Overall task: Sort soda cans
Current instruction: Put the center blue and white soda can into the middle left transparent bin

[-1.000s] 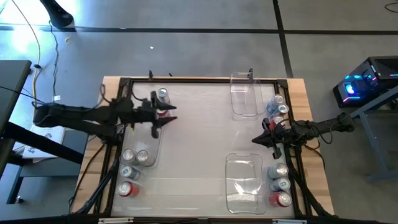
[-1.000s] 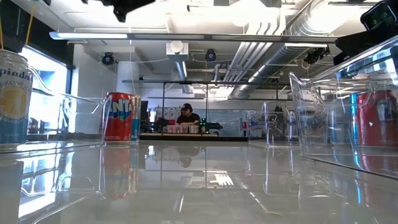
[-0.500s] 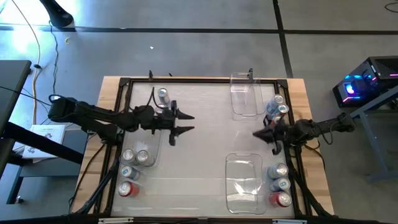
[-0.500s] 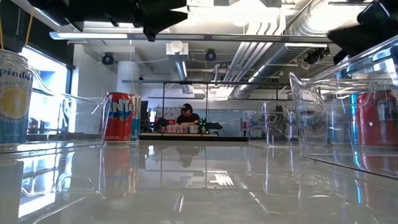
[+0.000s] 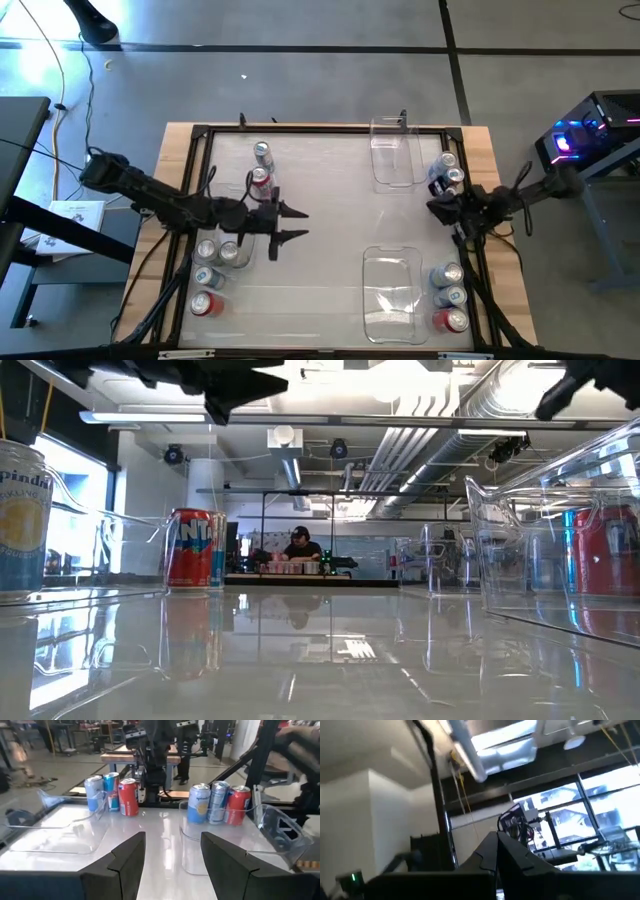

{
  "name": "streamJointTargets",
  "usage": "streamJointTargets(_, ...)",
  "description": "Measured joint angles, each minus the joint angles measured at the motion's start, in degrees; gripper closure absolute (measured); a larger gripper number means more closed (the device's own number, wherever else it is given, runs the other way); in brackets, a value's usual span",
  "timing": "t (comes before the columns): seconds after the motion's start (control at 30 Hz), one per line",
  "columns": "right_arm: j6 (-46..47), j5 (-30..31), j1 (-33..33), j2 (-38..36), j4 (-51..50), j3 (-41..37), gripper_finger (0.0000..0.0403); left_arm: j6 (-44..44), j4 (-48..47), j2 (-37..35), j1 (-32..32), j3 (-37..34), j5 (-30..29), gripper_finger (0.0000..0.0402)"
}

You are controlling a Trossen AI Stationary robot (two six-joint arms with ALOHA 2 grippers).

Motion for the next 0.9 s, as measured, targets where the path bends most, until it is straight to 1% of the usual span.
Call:
streamJointTargets(0.07,-0.6,-0.9,1.7,5.4,1.0,2.9,0.0402,0.8,-0.1,0.0,-1.2,0.0,-2.0,0.0218)
streamJointTargets(0.1,-0.3,-2.9,2.3,8.0,0.7,5.1,0.0402,1.1,0.0,0.0,-1.6,0.0,-2.8,0.0218)
streamJointTargets(0.17,-2.8,-9.5,3.1,12.7,-0.8,10.7,0.0402,1.4,-0.2,0.0,-2.3,0.0,-3.5,0.0218)
streamJointTargets(0.23,-8.0,-16.9,3.6,16.5,-3.6,17.0,0.0402,1.4,-0.4,0.0,-2.6,0.0,-4.0,0.0218)
streamJointTargets(0.27,-11.4,-19.1,3.8,18.2,-4.9,20.2,0.0402,1.4,-0.6,0.0,-2.7,0.0,-4.2,0.0218)
streamJointTargets(0.33,-17.2,-20.3,4.2,21.0,-8.7,26.9,0.0402,1.4,-0.9,0.0,-2.7,0.0,-4.3,0.0218)
streamJointTargets(0.4,-18.8,-19.6,4.6,23.4,-14.7,33.7,0.0402,1.4,-0.9,0.0,-2.7,0.0,-4.4,0.0218)
streamJointTargets(0.47,-19.9,-18.7,4.7,25.4,-24.1,40.9,0.0402,1.4,-0.9,0.0,-2.7,0.0,-4.5,0.0218)
streamJointTargets(0.53,-19.9,-14.8,4.7,27.5,-35.6,48.2,0.0402,1.4,-0.9,0.0,-2.7,0.0,-4.5,0.0218)
streamJointTargets(0.57,-18.9,-10.9,4.8,28.6,-41.9,51.8,0.0402,1.4,-0.9,0.0,-2.7,0.0,-4.5,0.0218)
streamJointTargets(0.63,-14.5,-1.3,5.5,31.0,-55.2,58.5,0.0402,1.5,-1.2,0.0,-2.7,0.0,-4.5,0.0218)
streamJointTargets(0.7,-8.5,8.2,6.1,33.9,-69.2,64.5,0.0402,1.5,-1.4,0.0,-2.7,0.0,-4.5,0.0218)
streamJointTargets(0.73,-4.7,11.6,6.3,35.3,-76.0,67.1,0.0402,1.5,-1.4,0.0,-2.7,0.0,-4.5,0.0218)
streamJointTargets(0.8,5.1,15.6,6.5,38.0,-89.1,71.5,0.0402,1.6,-1.4,0.0,-2.7,0.0,-4.5,0.0218)
streamJointTargets(0.9,23.4,16.2,6.4,41.2,-106.5,76.5,0.0398,1.5,-1.6,0.0,-2.7,0.0,-4.5,0.0218)
